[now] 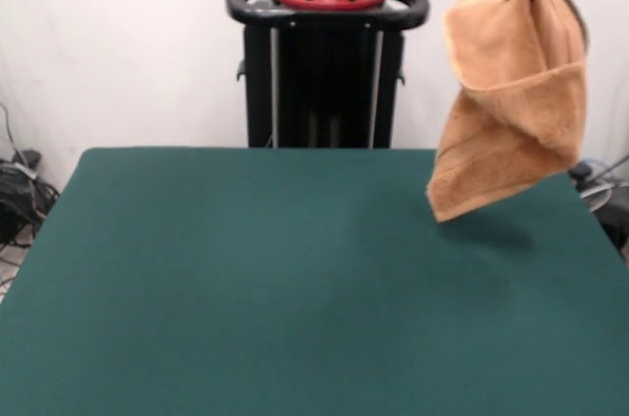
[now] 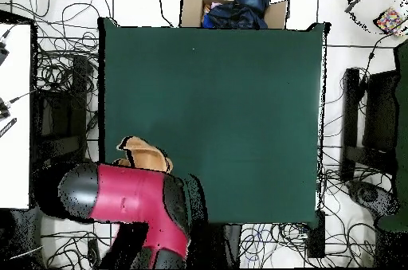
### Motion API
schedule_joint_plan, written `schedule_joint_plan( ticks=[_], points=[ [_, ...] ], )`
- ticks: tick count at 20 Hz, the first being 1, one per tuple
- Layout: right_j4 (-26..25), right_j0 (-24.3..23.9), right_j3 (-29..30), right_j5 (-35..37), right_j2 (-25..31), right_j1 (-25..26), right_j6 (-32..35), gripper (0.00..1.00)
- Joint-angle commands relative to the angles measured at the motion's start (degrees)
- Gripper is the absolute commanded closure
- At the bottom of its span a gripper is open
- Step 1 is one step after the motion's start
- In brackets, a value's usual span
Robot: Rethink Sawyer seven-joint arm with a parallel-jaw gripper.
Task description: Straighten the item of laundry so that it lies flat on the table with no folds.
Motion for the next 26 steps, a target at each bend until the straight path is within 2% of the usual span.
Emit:
schedule_joint_plan(
  ticks=[1,3,7,10,14,19,22,26],
  points=[
    [2.33,-16.15,6.05,-15.12,12.84,0.25,-17.55,1.0],
    [-0.49,-22.07,7.3,-22.36,16.64,3.05,-20.93,1.0],
    [-10.16,-31.13,5.17,-33.23,21.84,9.3,-21.34,1.0],
    [-15.84,-36.64,2.76,-39.37,25.41,15.17,-21.34,1.0],
    [-21.53,-41.66,0.0,-45.23,28.21,21.38,-19.32,1.0],
    [-25.93,-41.66,-1.63,-50.89,26.41,25.57,-12.99,1.0],
    [-25.35,-41.19,-1.69,-48.57,25.37,27.17,-10.32,1.0],
    [-23.83,-39.41,0.43,-44.84,23.65,26.03,-7.39,1.0]
  ],
)
